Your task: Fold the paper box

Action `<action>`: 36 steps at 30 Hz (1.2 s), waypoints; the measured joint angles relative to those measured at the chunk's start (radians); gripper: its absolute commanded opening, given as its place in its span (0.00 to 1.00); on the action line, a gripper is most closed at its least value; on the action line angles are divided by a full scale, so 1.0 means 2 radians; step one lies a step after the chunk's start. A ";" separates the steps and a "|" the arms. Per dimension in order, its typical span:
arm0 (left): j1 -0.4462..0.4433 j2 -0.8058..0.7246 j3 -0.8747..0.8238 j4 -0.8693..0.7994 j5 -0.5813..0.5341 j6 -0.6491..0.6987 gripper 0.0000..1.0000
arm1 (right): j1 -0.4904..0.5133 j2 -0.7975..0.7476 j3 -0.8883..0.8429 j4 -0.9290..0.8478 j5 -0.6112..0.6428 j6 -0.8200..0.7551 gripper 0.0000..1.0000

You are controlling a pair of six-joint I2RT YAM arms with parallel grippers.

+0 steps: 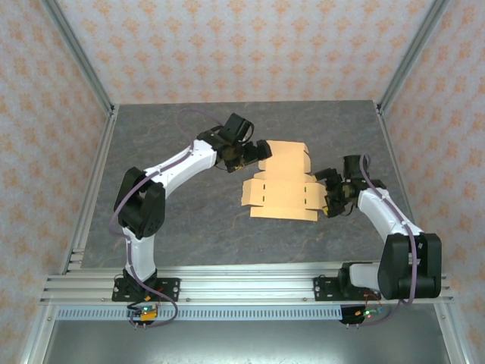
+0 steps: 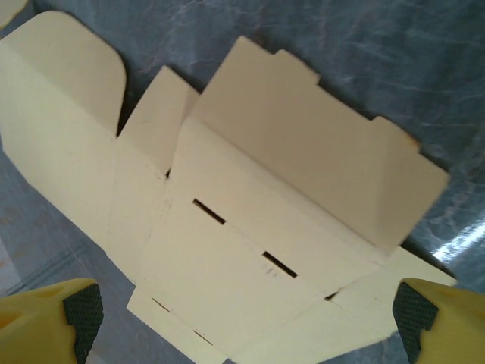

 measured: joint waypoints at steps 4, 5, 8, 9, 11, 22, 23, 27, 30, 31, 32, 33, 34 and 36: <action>-0.006 0.000 -0.027 0.009 -0.010 0.017 1.00 | -0.023 0.036 0.017 -0.011 -0.019 -0.027 0.99; -0.007 0.000 -0.032 0.011 -0.013 0.022 1.00 | -0.026 0.051 0.026 -0.013 -0.021 -0.042 0.99; -0.008 0.000 -0.043 0.016 -0.028 0.046 1.00 | -0.028 0.111 0.067 -0.007 -0.021 -0.101 1.00; -0.008 0.000 -0.045 0.018 -0.036 0.056 1.00 | -0.028 0.129 0.077 0.005 -0.023 -0.120 0.99; -0.007 -0.002 -0.051 0.023 -0.051 0.072 1.00 | -0.027 0.156 0.090 0.024 -0.028 -0.147 0.97; 0.046 -0.074 -0.146 0.043 -0.082 0.091 1.00 | 0.087 0.245 0.177 0.065 -0.103 -0.188 0.95; 0.053 -0.085 -0.154 0.041 -0.090 0.094 1.00 | 0.113 0.242 0.178 0.068 -0.114 -0.186 0.95; 0.078 -0.122 -0.179 0.034 -0.123 0.103 1.00 | 0.190 0.225 0.184 0.066 -0.145 -0.190 0.96; 0.093 -0.137 -0.205 0.034 -0.131 0.102 1.00 | 0.187 0.203 0.197 0.036 -0.132 -0.230 0.97; 0.095 -0.138 -0.212 0.034 -0.131 0.102 1.00 | 0.178 0.196 0.202 0.025 -0.121 -0.249 0.98; 0.096 -0.138 -0.220 0.034 -0.131 0.102 1.00 | 0.165 0.191 0.209 0.015 -0.114 -0.272 0.97; 0.096 -0.138 -0.227 0.035 -0.131 0.099 1.00 | 0.151 0.190 0.217 0.005 -0.109 -0.295 0.96; 0.096 -0.138 -0.234 0.035 -0.129 0.095 1.00 | 0.140 0.193 0.228 -0.006 -0.106 -0.317 0.95; 0.096 -0.138 -0.247 0.039 -0.121 0.086 1.00 | 0.123 0.209 0.256 -0.027 -0.100 -0.358 0.91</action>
